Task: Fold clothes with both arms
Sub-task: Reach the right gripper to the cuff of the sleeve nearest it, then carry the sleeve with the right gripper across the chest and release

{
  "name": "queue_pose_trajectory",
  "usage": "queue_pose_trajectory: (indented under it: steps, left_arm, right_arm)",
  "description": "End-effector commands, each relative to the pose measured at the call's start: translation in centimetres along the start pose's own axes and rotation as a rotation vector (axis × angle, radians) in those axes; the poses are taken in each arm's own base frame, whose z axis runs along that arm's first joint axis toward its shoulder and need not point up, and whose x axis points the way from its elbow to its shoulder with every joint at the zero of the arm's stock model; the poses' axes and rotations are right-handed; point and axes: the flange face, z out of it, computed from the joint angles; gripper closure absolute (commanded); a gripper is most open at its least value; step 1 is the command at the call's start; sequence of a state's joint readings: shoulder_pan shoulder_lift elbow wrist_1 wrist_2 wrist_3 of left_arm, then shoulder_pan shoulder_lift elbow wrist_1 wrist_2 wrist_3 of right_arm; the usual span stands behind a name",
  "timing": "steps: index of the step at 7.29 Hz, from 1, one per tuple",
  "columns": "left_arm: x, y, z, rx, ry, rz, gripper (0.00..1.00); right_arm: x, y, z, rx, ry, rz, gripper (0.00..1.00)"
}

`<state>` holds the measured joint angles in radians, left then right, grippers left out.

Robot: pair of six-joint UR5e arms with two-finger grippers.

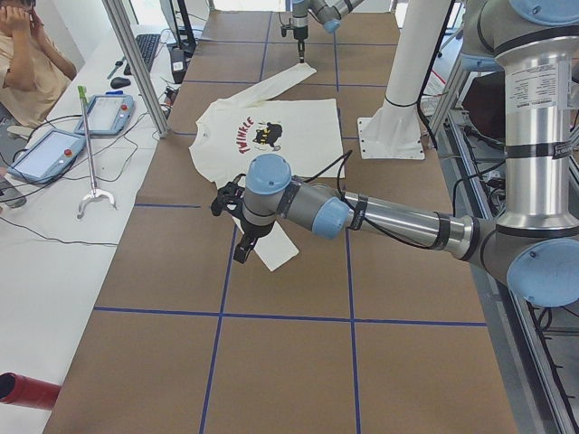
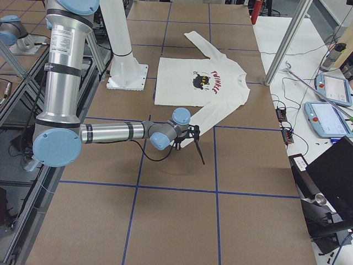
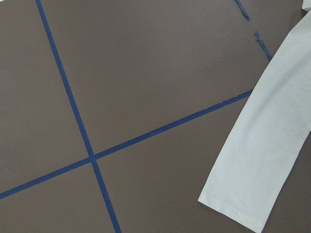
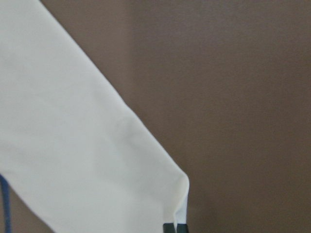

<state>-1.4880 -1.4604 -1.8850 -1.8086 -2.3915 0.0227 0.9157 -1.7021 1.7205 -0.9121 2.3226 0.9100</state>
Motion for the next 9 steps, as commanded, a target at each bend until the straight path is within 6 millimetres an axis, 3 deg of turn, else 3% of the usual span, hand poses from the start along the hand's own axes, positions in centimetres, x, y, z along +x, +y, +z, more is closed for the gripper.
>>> queue_pose_trajectory:
  steps: [1, 2, 3, 4, 5, 7, 8, 9]
  left_arm:
    - [0.1, -0.1, -0.1, 0.003, 0.000, 0.001, 0.00]
    - [0.1, -0.2, -0.1, 0.002, 0.000, -0.002, 0.00]
    - [0.1, -0.5, -0.2, 0.005, -0.002, 0.000, 0.00]
    - [0.3, -0.6, -0.3, 0.010, -0.002, 0.006, 0.00]
    - [0.4, -0.8, -0.4, 0.012, -0.001, 0.012, 0.00]
    - [0.6, -1.0, -0.5, 0.031, 0.000, 0.031, 0.00]
    - [0.7, -0.9, -0.5, 0.037, 0.001, 0.039, 0.00]
    - [0.8, -0.9, -0.5, 0.037, 0.002, 0.039, 0.00]
  right_arm:
    - [-12.5, -4.8, -4.1, 0.007, -0.146, 0.140, 1.00]
    - [-21.2, -8.3, -6.4, 0.013, -0.178, 0.193, 1.00]
    - [-29.6, -10.4, -8.6, 0.016, -0.182, 0.228, 1.00]
    - [-37.2, -11.0, -10.7, 0.039, -0.181, 0.232, 1.00]
    - [-43.1, -9.9, -9.7, 0.060, -0.191, 0.226, 1.00]
    - [-61.7, -8.3, -2.7, 0.240, -0.186, 0.272, 1.00]
    - [-67.4, -7.3, 1.5, 0.266, -0.221, 0.281, 1.00]
    - [-71.4, -6.7, 5.3, 0.307, -0.242, 0.268, 1.00]
